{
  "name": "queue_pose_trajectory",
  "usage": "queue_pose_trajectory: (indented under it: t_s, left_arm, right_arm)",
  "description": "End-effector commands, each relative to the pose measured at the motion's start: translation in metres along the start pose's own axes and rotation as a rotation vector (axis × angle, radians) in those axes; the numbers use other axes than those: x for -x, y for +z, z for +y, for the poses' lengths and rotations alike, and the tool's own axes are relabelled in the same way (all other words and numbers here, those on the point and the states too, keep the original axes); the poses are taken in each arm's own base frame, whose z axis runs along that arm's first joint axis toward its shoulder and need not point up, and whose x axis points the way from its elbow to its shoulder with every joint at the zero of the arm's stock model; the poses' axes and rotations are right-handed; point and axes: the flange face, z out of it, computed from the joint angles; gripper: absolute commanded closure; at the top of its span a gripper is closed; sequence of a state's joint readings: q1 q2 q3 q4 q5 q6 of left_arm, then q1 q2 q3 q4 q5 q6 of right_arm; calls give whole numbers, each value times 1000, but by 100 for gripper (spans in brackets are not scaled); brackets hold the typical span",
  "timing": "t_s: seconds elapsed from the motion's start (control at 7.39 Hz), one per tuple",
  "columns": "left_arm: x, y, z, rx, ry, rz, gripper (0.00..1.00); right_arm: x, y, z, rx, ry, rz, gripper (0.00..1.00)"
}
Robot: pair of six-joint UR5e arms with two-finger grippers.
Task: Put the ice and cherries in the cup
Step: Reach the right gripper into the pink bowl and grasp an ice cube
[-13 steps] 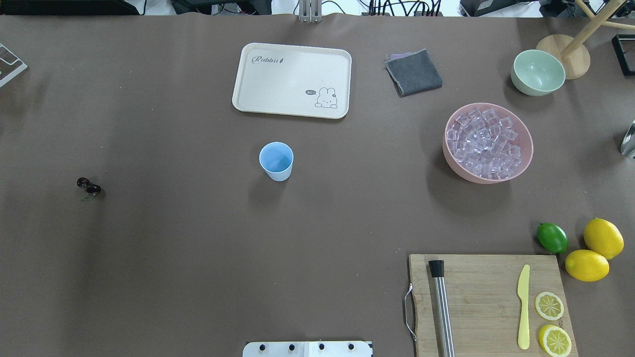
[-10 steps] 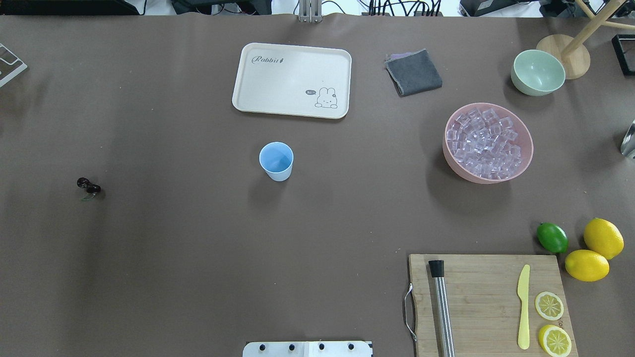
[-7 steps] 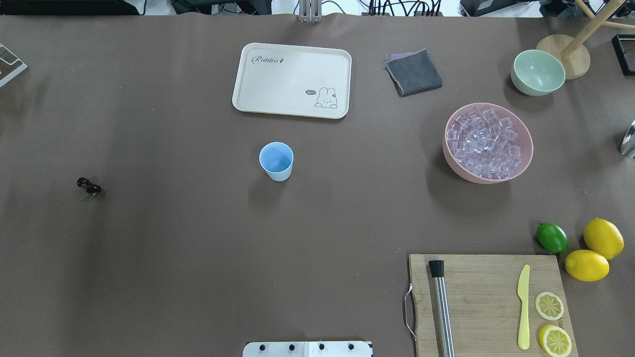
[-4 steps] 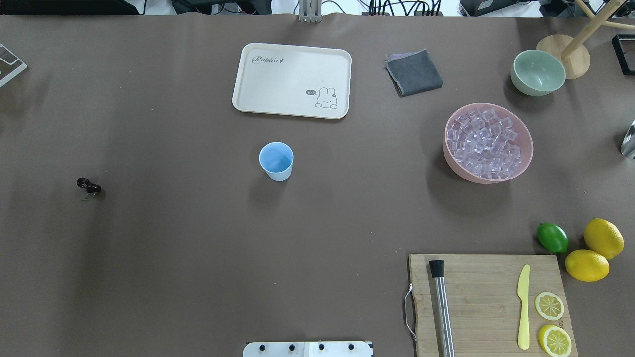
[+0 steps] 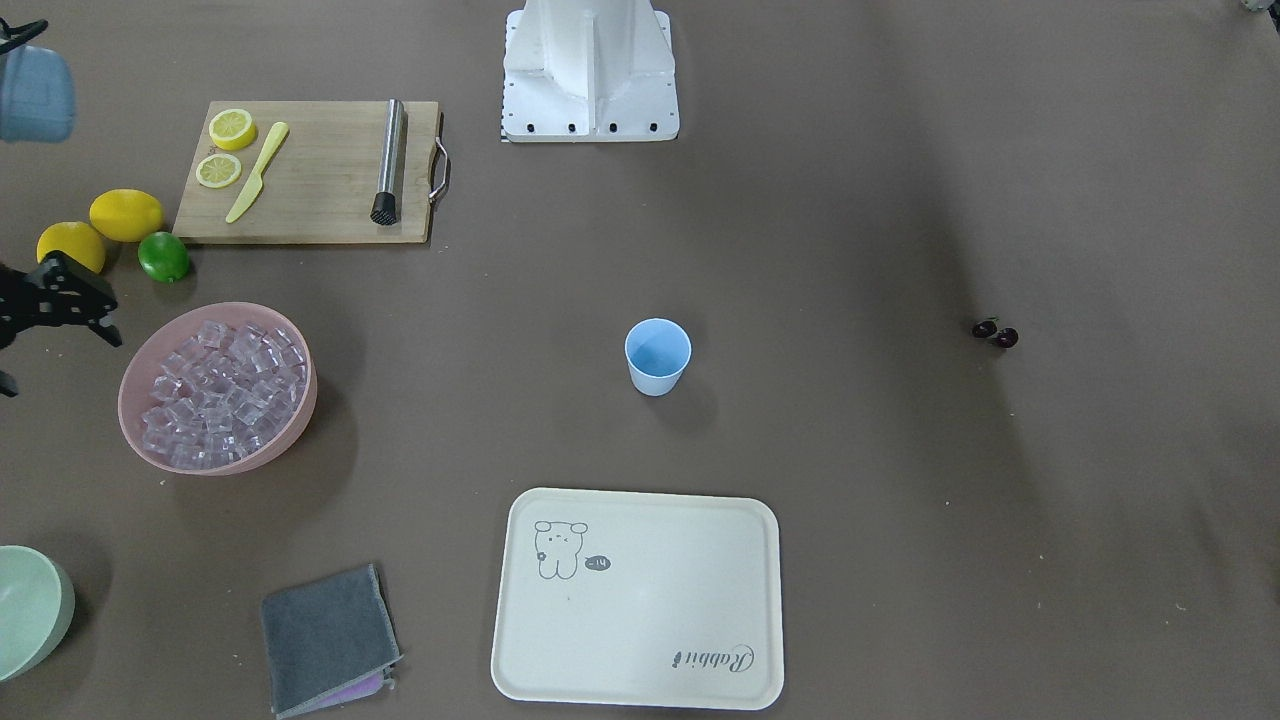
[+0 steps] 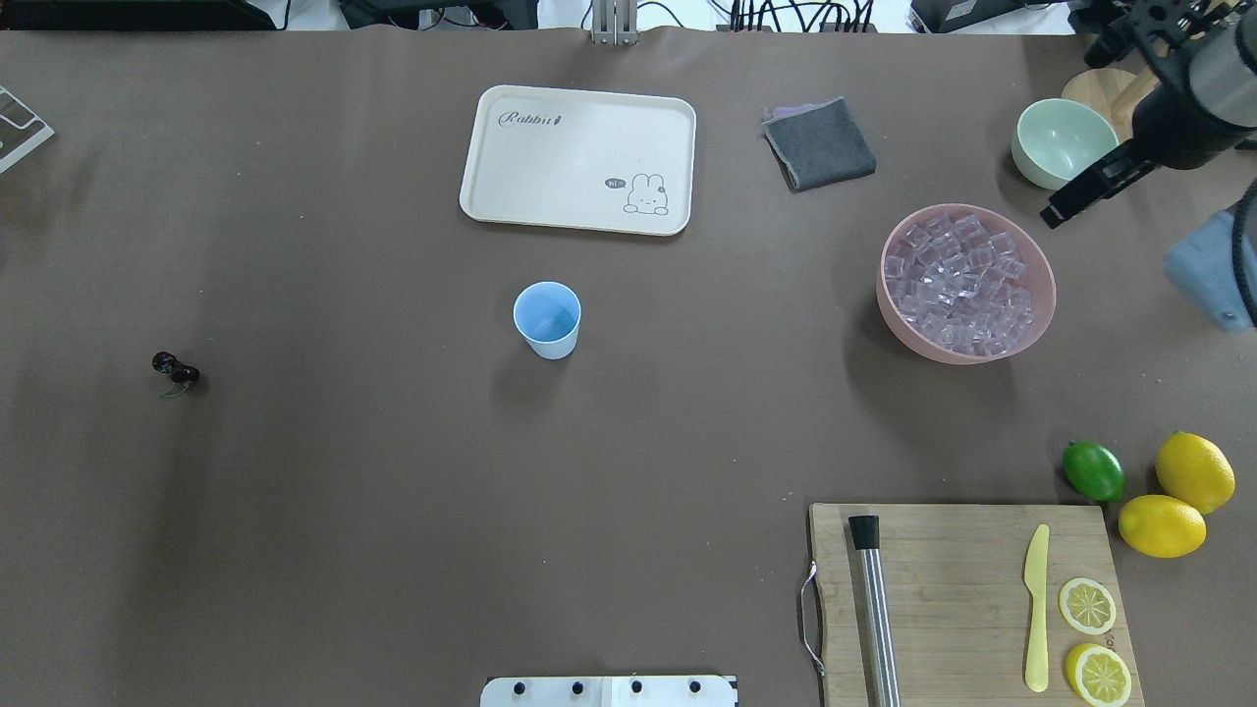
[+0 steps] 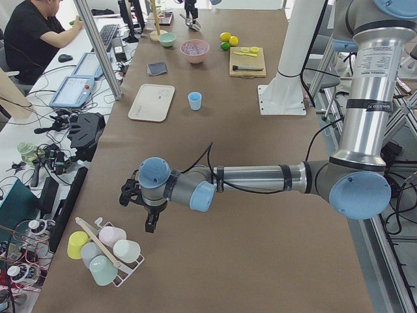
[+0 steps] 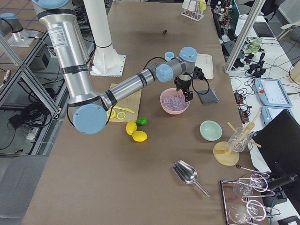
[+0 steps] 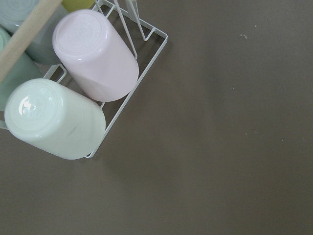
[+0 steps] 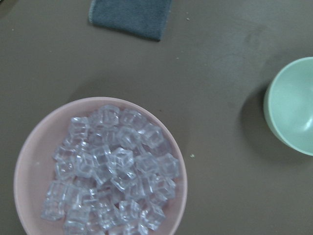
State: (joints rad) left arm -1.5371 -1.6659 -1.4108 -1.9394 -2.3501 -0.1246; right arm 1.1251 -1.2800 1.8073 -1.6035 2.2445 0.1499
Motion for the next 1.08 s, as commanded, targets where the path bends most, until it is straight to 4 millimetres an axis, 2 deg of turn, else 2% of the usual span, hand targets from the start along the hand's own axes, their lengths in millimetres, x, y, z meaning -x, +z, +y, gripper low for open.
queue_pose_trajectory:
  t_s: [0.0,0.27,0.41,0.54,0.81,0.95]
  left_arm:
    - [0,0,0,0,-1,0,2]
    - [1,1,0,1,-1,0,2]
    - [0,0,0,0,0,0,2]
    - [1,1,1,2,0,0,2]
    - [1,1,1,2,0,0,2]
    - [1,1,1,1,1,0,2]
  right_arm:
    - [35,30,-19,0,74,62,5]
    - [22,76,-24,-55,111,54,5]
    - [12,88,-23,-65,108,52,5]
    - [18,86,-27,-67,139,47,5]
    - [41,98,-27,-57,196,28,2]
    - [45,102,-25,-55,215,33,2]
